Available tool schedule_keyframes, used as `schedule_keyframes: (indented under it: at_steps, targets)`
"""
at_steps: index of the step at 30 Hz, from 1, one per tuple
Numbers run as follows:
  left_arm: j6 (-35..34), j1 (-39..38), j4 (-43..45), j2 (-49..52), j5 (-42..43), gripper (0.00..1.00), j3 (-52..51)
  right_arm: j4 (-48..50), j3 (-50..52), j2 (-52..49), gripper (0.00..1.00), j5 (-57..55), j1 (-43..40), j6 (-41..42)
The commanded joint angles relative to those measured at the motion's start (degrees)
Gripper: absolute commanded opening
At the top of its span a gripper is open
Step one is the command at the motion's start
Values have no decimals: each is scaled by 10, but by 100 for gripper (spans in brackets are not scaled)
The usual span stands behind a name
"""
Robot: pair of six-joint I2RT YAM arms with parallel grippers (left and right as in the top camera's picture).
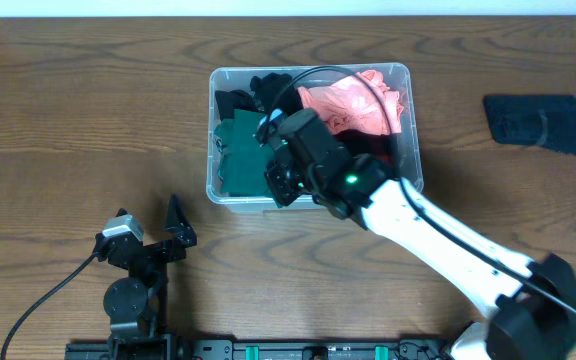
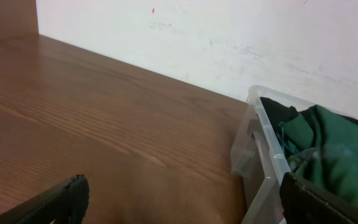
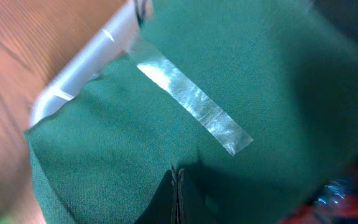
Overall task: Pack container
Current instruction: 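Lower the green garment into the bin's front left and push it flat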
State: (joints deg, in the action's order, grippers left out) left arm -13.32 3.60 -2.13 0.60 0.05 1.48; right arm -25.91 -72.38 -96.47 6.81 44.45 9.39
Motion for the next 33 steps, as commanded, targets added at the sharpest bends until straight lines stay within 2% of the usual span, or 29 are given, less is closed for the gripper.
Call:
schedule_keyframes:
  at_steps: [1, 6, 10, 22, 27, 33]
  targets:
    - [1, -1, -21, -3, -5, 98, -12, -2, -6, -48, 1, -10, 9, 0]
    - [1, -1, -21, -3, -5, 98, -12, 8, -6, -101, 1, -6, 9, 2]
    - [1, -1, -21, -3, -5, 98, -12, 6, -7, -107, 1, -6, 10, 2]
    - [1, -1, -21, -3, -5, 98, -12, -5, -87, -37, 1, -10, 9, -18]
    - [1, -1, -21, -3, -5, 98, -12, 32, -101, -35, 1, -33, 10, -49]
    - [1, -1, -21, -3, -5, 98, -12, 83, -101, -83, 1, -62, 8, -83]
